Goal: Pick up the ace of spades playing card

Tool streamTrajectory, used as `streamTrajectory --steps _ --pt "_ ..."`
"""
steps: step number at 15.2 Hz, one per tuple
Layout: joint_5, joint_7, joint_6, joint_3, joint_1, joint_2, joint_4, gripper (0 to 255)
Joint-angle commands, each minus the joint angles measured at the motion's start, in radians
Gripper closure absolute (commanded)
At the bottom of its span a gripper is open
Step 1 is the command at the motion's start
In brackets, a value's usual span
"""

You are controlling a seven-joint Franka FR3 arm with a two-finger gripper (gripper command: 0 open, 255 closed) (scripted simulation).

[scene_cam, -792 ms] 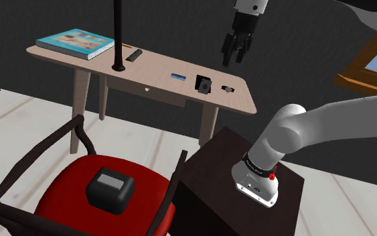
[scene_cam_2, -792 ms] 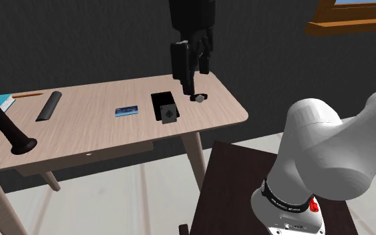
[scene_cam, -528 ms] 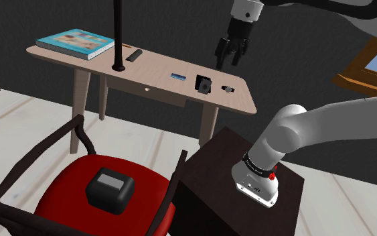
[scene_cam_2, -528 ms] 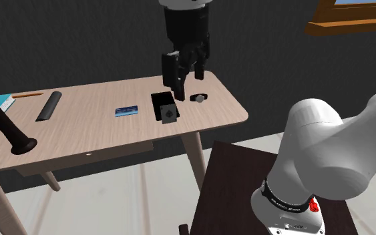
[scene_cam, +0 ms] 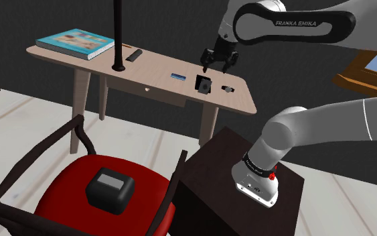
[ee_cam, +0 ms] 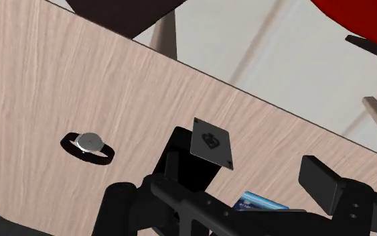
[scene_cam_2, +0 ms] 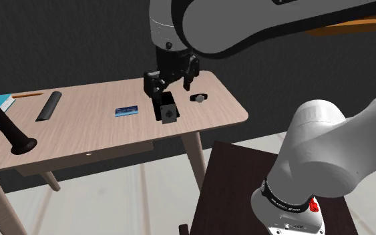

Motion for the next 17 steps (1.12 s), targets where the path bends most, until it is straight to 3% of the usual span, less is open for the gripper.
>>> streamTrajectory --steps 1,4,13,14,17 --pt "-0.035 0.109 0.12 0.032 -0.059 0.035 -0.031 0" --pt "-0.087 0.245 0.243 0.077 -0.139 0.075 -0.059 0" --pt "-0.104 0.281 0.353 0.095 -0.151 0.111 -0.137 0" --pt "-0.104 0.281 0.354 0.094 -0.151 0.11 -0.139 255" --pt "-0.104 0.283 0.356 0.096 -0.151 0.112 -0.138 255"
